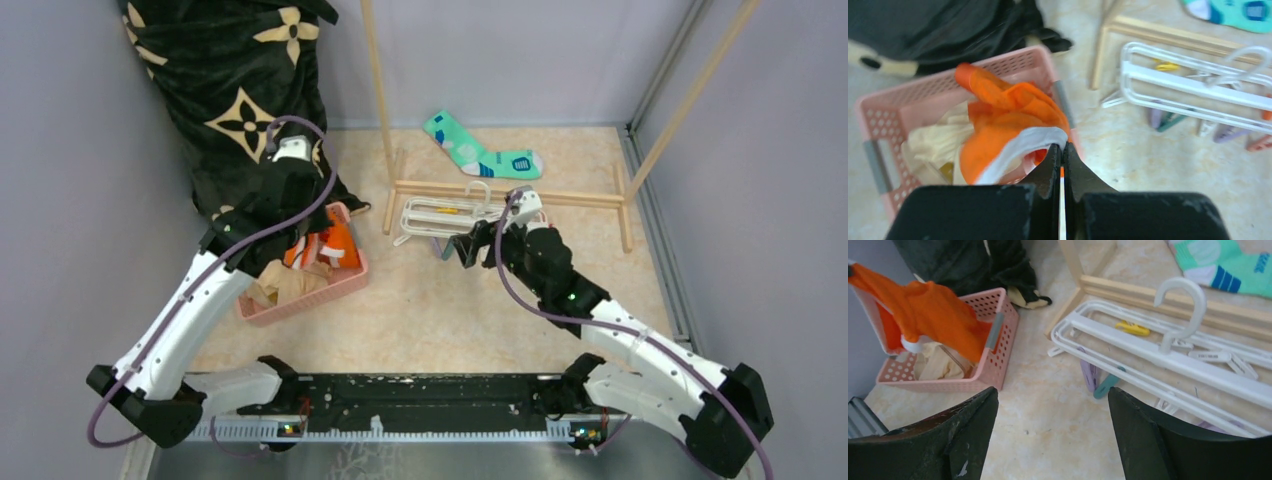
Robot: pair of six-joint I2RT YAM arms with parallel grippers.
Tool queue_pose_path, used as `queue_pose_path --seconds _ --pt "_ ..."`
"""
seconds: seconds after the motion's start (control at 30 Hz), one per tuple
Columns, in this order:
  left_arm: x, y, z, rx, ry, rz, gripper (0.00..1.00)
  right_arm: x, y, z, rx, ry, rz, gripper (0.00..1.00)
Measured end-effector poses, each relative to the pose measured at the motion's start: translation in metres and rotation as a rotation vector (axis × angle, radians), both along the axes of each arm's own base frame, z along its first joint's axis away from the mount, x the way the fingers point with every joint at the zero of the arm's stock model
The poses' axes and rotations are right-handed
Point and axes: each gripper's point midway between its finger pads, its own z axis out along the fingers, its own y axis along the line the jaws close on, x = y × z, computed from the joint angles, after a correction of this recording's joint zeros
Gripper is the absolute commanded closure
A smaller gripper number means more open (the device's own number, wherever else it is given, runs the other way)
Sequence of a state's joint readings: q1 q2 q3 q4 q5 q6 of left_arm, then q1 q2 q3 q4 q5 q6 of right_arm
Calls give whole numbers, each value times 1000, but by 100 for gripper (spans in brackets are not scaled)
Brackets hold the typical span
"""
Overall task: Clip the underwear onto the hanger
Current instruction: Pick up the underwear from the bin, then flatten out the underwear at the center of the board.
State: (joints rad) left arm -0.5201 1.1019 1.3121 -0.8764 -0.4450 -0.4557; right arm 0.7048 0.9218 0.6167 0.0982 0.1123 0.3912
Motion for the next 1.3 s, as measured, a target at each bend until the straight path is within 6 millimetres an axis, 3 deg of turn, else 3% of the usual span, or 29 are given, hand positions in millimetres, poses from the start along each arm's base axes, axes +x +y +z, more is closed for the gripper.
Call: queue_pose_path --seconds 0.1,0.3,0.4,0.47,0.67,0.87,1.1,1.2,1.3 --pt "1 -35 21 7 -36 -96 100 -8 0 21 42 -94 41 19" --pt "-5 -96 45 12 -69 -263 100 -37 0 84 155 -373 165 18" --pt "-11 -123 53 10 -76 -350 100 -49 8 113 190 -504 248 18" --pt "-16 -138 56 8 -84 -409 100 -54 16 120 198 -552 303 18" --pt "-22 -152 60 13 -102 -497 100 -43 56 125 211 -547 442 20" --pt "-24 -152 65 12 -127 -523 100 -24 94 106 249 -474 506 20" --pt "-26 -152 59 27 -119 -542 100 -20 139 86 256 -428 585 24" --pt "-27 -151 54 38 -112 -548 100 -13 143 81 251 -418 568 36" --pt "-29 -148 52 45 -111 -551 100 -9 143 79 243 -420 556 61"
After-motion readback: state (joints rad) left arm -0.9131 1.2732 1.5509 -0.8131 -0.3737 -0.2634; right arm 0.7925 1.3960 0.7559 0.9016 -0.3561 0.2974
